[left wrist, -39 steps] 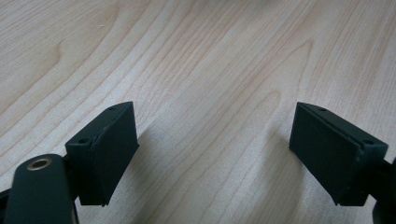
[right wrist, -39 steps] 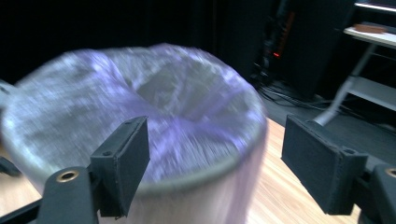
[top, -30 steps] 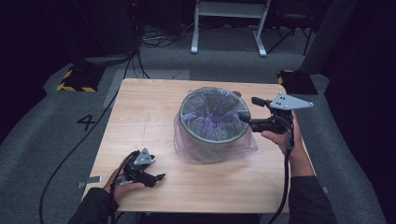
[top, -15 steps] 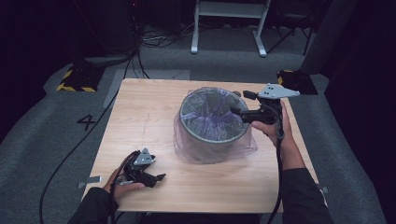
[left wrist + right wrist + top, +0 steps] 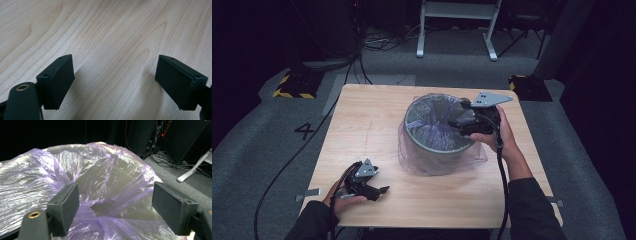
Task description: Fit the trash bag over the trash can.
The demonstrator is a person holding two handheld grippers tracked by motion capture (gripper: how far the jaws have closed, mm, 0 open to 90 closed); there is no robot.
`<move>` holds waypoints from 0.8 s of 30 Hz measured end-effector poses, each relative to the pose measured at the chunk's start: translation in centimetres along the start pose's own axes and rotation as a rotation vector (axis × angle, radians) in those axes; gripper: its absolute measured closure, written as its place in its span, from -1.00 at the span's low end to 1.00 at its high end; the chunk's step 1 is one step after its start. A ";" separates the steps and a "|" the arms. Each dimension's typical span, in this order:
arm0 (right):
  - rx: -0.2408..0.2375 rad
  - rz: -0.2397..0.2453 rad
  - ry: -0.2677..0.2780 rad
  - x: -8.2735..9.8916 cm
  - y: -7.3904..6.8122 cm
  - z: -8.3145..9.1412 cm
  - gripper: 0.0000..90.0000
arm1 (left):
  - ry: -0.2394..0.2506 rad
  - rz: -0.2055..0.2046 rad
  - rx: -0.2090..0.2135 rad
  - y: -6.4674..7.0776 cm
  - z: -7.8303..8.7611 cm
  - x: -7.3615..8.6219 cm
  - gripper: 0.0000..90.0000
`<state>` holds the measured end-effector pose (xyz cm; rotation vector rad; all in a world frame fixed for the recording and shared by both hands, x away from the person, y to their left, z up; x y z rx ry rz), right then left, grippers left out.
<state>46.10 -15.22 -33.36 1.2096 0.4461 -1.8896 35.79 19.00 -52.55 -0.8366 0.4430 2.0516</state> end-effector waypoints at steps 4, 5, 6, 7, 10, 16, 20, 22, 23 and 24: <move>0.000 0.007 -0.023 0.1 -0.1 -0.4 -0.52 | 0.001 0.001 0.000 0.0 0.0 0.0 -0.66; -0.009 0.011 -0.030 0.1 -0.1 -0.5 -0.52 | 0.001 0.000 0.000 0.0 0.0 0.0 -0.66; -0.015 0.014 -0.035 0.1 -0.2 -0.7 -0.52 | 0.001 0.001 0.000 0.0 0.0 0.0 -0.66; -0.020 0.016 -0.039 0.1 -0.3 -0.8 -0.52 | 0.001 0.001 0.000 0.0 0.0 0.0 -0.66; -0.027 0.027 -0.063 0.2 -0.5 -1.3 -0.52 | 0.001 0.001 0.000 0.0 0.0 0.0 -0.66; -0.033 0.037 -0.098 0.3 -0.8 -1.8 -0.53 | 0.001 0.001 0.000 0.0 0.0 0.0 -0.66; -0.040 0.033 -0.112 0.5 -0.7 -2.0 -0.52 | 0.001 0.001 0.000 0.0 0.0 0.0 -0.66; -0.049 0.037 -0.126 0.7 -0.8 -2.1 -0.52 | 0.001 0.001 0.000 0.0 0.0 0.0 -0.66; -0.051 0.043 -0.130 0.6 -0.8 -2.1 -0.52 | 0.001 0.000 0.000 0.0 0.0 0.0 -0.66; -0.052 0.050 -0.136 0.6 -0.8 -2.1 -0.52 | 0.001 0.001 0.000 0.0 0.0 0.0 -0.66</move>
Point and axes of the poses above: each handheld gripper's, and its own axes: z roughly backward along the jaws, x roughly out of its underside, y roughly to its right, the point moved 3 cm from there along -z, roughly forward along the jaws, and after that the axes turned 1 degree about -y, right-handed, at the moved point
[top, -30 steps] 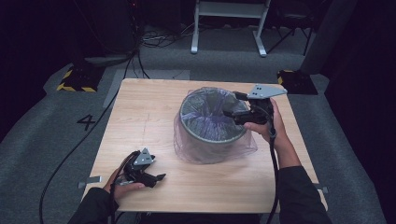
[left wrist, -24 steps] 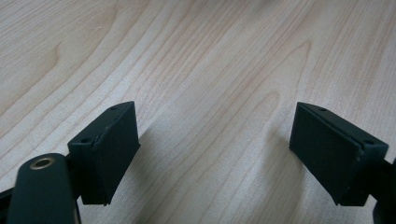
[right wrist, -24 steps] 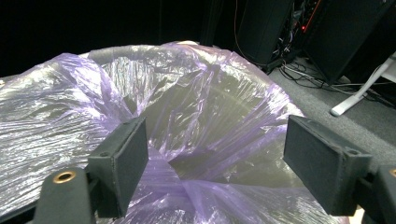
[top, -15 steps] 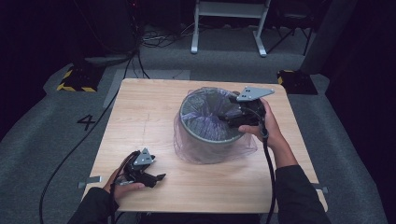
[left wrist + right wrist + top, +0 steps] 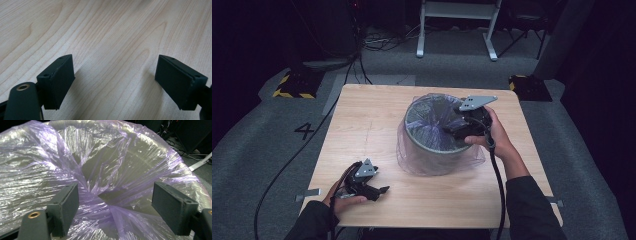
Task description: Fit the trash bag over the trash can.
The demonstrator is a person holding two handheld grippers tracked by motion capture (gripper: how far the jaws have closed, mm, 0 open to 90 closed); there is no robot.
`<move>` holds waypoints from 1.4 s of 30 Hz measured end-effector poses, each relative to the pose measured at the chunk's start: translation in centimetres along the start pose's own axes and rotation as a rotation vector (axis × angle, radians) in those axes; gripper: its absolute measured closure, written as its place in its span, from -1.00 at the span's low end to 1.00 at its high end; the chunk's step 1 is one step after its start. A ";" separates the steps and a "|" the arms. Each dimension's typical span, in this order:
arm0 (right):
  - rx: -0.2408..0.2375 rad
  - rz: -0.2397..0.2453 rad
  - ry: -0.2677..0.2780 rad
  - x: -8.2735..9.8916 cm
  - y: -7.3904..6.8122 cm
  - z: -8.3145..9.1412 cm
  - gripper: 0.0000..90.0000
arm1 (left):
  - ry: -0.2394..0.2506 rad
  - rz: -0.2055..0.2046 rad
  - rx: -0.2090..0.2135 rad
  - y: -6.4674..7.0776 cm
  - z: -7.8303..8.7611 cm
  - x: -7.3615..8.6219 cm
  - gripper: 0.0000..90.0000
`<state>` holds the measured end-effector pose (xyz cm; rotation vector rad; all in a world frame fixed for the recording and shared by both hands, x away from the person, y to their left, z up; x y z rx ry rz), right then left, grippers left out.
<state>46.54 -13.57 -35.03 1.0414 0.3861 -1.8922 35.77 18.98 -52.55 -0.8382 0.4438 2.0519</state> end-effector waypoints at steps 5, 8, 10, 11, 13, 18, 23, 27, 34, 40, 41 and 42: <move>-0.009 0.032 -0.062 -0.1 -0.1 -0.3 -0.52 | 0.000 0.000 0.000 0.0 0.0 0.0 -0.66; -0.017 0.052 -0.125 -0.3 -0.2 -0.7 -0.51 | 0.000 0.000 0.000 0.0 0.0 0.0 -0.66; -0.036 0.055 -0.169 -0.3 -0.2 -0.9 -0.53 | 0.000 0.000 0.000 0.0 0.0 0.0 -0.66; -0.043 0.056 -0.190 -0.3 -0.2 -1.0 -0.52 | 0.000 0.000 0.000 0.0 0.0 0.0 -0.66; -0.052 0.058 -0.224 -0.4 -0.2 -1.2 -0.52 | 0.000 0.000 0.000 0.0 0.0 0.0 -0.66; -0.075 0.037 -0.300 -0.5 0.0 -1.7 -0.52 | 0.000 0.000 0.000 0.0 0.0 0.0 -0.66; -0.072 0.038 -0.375 -0.5 -0.1 -2.1 -0.52 | 0.000 0.000 0.000 0.0 0.0 0.0 -0.66; -0.057 0.040 -0.418 -0.6 -0.2 -2.5 -0.47 | 0.000 0.000 0.000 0.0 0.0 0.0 -0.66; -0.043 0.035 -0.442 -0.5 -0.2 -2.6 -0.47 | -0.001 0.001 0.002 0.0 0.0 0.0 -0.66; -0.038 0.043 -0.441 -0.5 -0.3 -2.5 -0.48 | -0.002 -0.001 0.001 0.0 0.0 0.0 -0.66; -0.032 0.050 -0.440 -0.5 -0.3 -2.5 -0.48 | -0.001 0.001 0.002 0.0 0.0 0.0 -0.66; -0.028 0.055 -0.440 -0.5 -0.4 -2.5 -0.49 | -0.002 -0.001 0.002 0.0 0.0 0.0 -0.66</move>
Point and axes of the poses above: each handheld gripper's, and its own axes: z roughly backward along the jaws, x roughly out of its underside, y roughly to its right, the point moved 3 cm from there along -z, roughly forward along the jaws, and after that the axes turned 1 degree about -y, right-handed, at the moved point
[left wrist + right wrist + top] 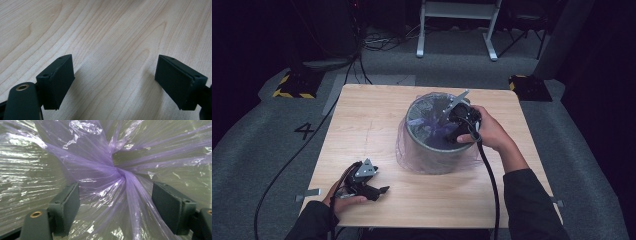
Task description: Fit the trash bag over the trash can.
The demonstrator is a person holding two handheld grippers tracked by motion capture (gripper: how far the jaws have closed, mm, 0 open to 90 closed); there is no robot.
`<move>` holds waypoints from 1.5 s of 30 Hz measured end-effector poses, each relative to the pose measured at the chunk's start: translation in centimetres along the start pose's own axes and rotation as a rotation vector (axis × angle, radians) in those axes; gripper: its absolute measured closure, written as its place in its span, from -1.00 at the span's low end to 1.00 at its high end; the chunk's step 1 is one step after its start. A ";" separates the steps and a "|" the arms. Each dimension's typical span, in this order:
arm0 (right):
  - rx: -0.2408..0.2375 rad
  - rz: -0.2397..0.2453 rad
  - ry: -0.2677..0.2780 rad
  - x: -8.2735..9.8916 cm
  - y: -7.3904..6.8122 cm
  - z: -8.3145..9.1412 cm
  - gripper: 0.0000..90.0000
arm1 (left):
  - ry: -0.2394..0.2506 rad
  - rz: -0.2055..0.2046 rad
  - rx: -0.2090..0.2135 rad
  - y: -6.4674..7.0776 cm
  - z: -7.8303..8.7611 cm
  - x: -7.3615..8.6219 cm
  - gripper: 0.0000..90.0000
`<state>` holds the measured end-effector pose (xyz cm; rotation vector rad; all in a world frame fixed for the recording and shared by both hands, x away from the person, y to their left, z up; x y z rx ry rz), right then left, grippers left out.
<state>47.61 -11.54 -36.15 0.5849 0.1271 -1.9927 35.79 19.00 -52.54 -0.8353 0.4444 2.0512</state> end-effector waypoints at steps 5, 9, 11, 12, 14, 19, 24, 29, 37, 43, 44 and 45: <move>0.010 -0.014 0.022 0.1 0.0 0.1 -0.48 | 0.001 0.002 0.001 0.0 0.0 0.0 -0.66; 0.020 -0.027 0.045 0.1 0.0 0.3 -0.46 | 0.000 0.002 0.001 0.0 0.0 0.0 -0.66; 0.013 -0.025 0.060 0.2 -0.1 0.4 -0.47 | 0.000 0.000 0.000 0.0 0.0 0.0 -0.66; 0.017 -0.028 0.069 0.2 0.0 0.4 -0.47 | 0.000 0.001 0.001 0.0 0.0 0.0 -0.66; 0.022 -0.038 0.086 0.2 0.0 0.5 -0.50 | 0.000 0.002 0.001 0.0 0.0 0.0 -0.66; 0.022 -0.067 0.127 0.4 0.0 0.8 -0.52 | 0.001 0.002 0.000 0.0 0.0 0.0 -0.66; 0.022 -0.067 0.157 0.6 -0.1 1.2 -0.52 | 0.000 0.002 0.001 0.0 0.0 0.0 -0.66; 0.030 -0.059 0.184 0.7 -0.4 1.7 -0.50 | 0.001 0.002 0.000 0.0 0.0 0.0 -0.66; 0.020 -0.063 0.256 1.0 -0.6 2.6 -0.55 | 0.000 0.002 0.000 0.0 0.0 0.0 -0.66; 0.021 -0.044 0.303 1.3 -0.8 3.0 -0.55 | 0.000 0.002 0.000 0.0 0.0 0.0 -0.66; 0.028 -0.045 0.306 1.3 -0.7 3.0 -0.55 | 0.001 0.002 0.001 0.0 0.0 0.0 -0.66; 0.032 -0.051 0.312 1.4 -0.7 3.1 -0.56 | 0.001 0.001 0.000 0.0 0.0 0.0 -0.66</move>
Point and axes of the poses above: each handheld gripper's, and its own axes: z roughly backward along the jaws, x roughly out of its underside, y roughly to its right, the point moved 3 cm from there along -z, roughly forward along the jaws, and after that the axes turned 1 degree about -y, right-handed, at the moved point
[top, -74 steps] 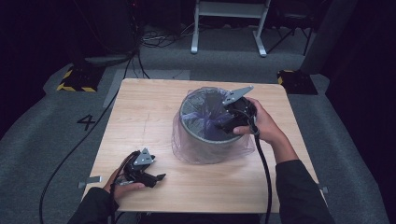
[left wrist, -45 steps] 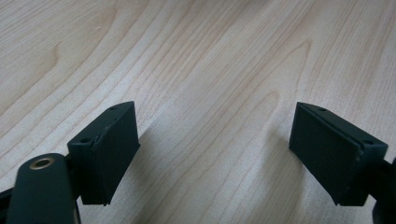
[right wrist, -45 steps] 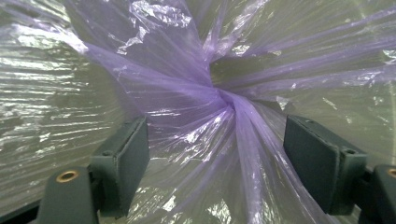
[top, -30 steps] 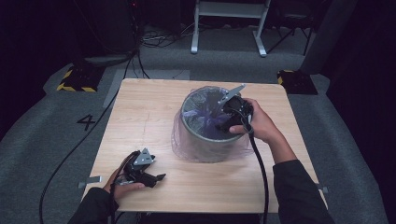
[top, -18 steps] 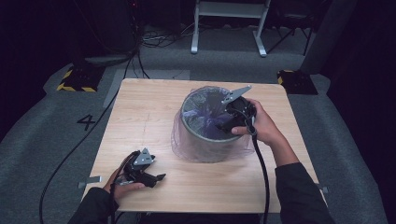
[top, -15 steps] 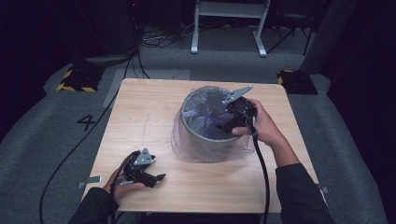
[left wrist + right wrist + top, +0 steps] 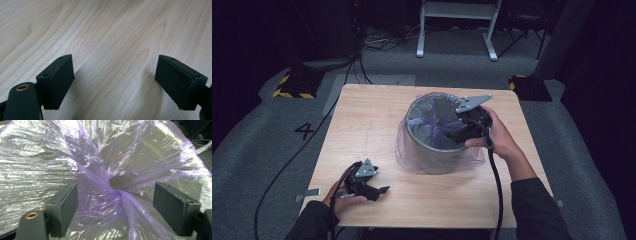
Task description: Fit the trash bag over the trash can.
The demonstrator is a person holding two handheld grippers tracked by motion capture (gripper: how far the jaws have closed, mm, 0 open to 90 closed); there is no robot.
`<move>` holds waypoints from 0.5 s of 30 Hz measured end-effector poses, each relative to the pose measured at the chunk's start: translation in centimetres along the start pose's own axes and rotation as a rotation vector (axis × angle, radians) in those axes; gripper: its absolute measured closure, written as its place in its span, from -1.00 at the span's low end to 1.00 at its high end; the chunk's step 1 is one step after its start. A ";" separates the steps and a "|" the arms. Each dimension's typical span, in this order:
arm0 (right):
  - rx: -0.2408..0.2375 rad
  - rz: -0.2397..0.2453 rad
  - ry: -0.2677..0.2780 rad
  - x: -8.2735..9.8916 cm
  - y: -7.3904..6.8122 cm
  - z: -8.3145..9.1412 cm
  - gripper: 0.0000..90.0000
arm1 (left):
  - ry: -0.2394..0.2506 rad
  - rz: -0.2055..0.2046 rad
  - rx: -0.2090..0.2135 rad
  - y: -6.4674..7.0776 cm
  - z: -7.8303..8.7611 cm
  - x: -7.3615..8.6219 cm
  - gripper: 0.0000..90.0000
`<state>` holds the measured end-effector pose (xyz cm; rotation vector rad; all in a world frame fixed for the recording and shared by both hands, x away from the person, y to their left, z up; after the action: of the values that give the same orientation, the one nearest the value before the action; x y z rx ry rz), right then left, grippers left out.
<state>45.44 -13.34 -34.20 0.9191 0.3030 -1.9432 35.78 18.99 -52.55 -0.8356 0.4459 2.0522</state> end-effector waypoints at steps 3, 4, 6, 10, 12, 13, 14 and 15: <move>0.010 -0.001 0.015 0.1 0.1 0.3 -0.57 | 0.000 0.000 0.000 0.0 0.0 0.0 -0.66; 0.012 -0.001 0.021 0.1 0.1 0.4 -0.57 | -0.001 0.000 0.000 0.0 0.0 0.0 -0.66; 0.022 0.005 0.026 0.2 0.1 0.6 -0.58 | 0.000 0.000 0.000 0.0 0.0 0.0 -0.66; 0.031 0.001 0.047 0.2 0.2 1.2 -0.57 | 0.000 0.000 0.000 0.0 0.0 0.0 -0.66; 0.038 0.001 0.046 0.4 0.4 1.6 -0.57 | 0.000 0.000 0.000 0.0 0.0 0.0 -0.66; 0.042 0.002 0.045 0.4 0.4 1.7 -0.57 | 0.000 0.000 0.000 0.0 0.0 0.0 -0.66; 0.047 -0.001 0.045 0.5 0.5 1.9 -0.57 | 0.000 0.000 0.000 0.0 0.0 0.0 -0.66; 0.050 -0.008 0.047 0.6 0.7 2.1 -0.57 | 0.000 0.000 0.000 0.0 0.0 0.0 -0.66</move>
<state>44.84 -15.20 -33.09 0.9990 0.2869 -1.9463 35.78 18.99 -52.55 -0.8357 0.4462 2.0523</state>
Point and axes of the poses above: each handheld gripper's, and its own axes: z roughly backward along the jaws, x roughly out of its underside, y roughly to its right, the point moved 3 cm from there along -z, roughly forward along the jaws, and after that the axes turned 1 degree about -y, right-handed, at the moved point
